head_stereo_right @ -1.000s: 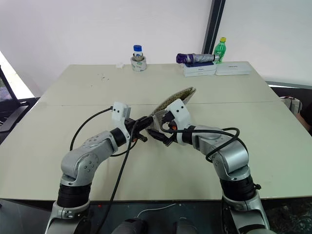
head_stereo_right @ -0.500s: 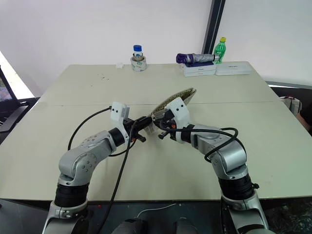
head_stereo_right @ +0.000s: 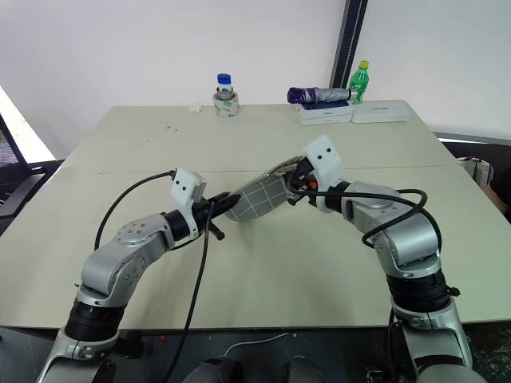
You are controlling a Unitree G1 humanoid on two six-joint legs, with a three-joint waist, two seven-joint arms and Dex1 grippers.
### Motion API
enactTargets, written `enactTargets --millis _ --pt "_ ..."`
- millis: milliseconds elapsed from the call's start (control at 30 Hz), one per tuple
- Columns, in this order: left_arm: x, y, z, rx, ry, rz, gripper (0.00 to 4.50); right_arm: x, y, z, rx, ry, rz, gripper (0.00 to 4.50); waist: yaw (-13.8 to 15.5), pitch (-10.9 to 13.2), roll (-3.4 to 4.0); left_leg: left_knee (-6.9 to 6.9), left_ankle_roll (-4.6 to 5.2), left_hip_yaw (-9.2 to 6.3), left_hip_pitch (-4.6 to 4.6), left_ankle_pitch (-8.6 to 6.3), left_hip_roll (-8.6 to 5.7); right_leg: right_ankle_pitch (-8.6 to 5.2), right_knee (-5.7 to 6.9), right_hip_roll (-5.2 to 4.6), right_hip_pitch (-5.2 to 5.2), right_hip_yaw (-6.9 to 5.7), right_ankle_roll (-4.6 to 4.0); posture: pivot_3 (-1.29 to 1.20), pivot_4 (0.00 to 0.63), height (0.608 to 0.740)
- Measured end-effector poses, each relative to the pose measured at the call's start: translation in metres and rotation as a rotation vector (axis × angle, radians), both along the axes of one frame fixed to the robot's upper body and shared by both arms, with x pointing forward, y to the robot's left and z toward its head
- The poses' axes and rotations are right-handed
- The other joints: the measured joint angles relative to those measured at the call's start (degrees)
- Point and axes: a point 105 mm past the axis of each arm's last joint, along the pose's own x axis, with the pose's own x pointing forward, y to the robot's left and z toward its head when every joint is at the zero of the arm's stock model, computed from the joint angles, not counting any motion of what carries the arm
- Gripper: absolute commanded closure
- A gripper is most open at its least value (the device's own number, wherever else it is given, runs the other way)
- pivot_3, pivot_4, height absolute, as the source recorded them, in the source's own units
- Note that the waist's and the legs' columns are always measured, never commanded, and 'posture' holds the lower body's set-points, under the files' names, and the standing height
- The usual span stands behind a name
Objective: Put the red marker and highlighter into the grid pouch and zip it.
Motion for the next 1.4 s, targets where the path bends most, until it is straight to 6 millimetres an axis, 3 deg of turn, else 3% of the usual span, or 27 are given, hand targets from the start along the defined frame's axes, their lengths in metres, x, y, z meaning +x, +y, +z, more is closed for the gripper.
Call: enactTargets --millis 333,733,833,933,1200,1400 --pt "0.002 0.005 -0.002 0.017 -0.018 0.011 4.5 0.014 -0.041 0.012 -0.074 -0.052 -0.123 4.45 -0.15 0.0 0.0 0.0 0.0 0.01 0.0 0.0 0.01 0.0 0.0 0.0 0.01 0.0 0.0 0.0 0.15 0.74" --pt "0.005 0.01 -0.001 0.062 -0.073 0.04 4.5 0.014 -0.042 0.014 -0.092 -0.079 -0.095 4.45 -0.1 0.0 0.0 0.0 0.0 0.01 0.0 0.0 0.02 0.0 0.0 0.0 0.0 0.0 0.0 0.0 0.15 0.74" --pt "0.013 0.022 0.0 0.117 -0.131 0.104 4.5 0.007 -0.034 0.014 -0.106 -0.091 -0.033 3.64 -0.13 0.0 0.0 0.0 0.0 0.01 0.0 0.0 0.02 0.0 0.0 0.0 0.0 0.0 0.0 0.0 0.15 0.74" --pt "0.025 0.046 0.003 0.182 -0.196 0.218 4.5 0.001 -0.031 0.004 -0.111 -0.058 0.003 2.17 -0.05 0.0 0.0 0.0 0.0 0.01 -0.01 0.0 0.02 0.0 -0.01 0.0 0.0 0.0 0.0 0.0 0.15 0.74" --pt "0.031 0.069 0.007 0.38 -0.425 0.298 4.5 -0.013 -0.023 -0.02 -0.126 -0.006 0.099 2.17 0.31 0.0 0.0 -0.02 0.01 0.01 -0.04 -0.01 0.02 0.0 -0.09 -0.01 -0.02 0.0 0.0 0.0 0.15 0.74" --pt "0.016 0.053 -0.026 0.461 -0.429 0.187 4.5 -0.017 -0.026 -0.034 -0.13 0.034 0.107 2.17 0.32 0.01 0.0 -0.02 0.02 0.01 -0.05 -0.01 0.01 0.0 -0.09 -0.02 -0.01 0.0 0.0 0.0 0.15 0.74"
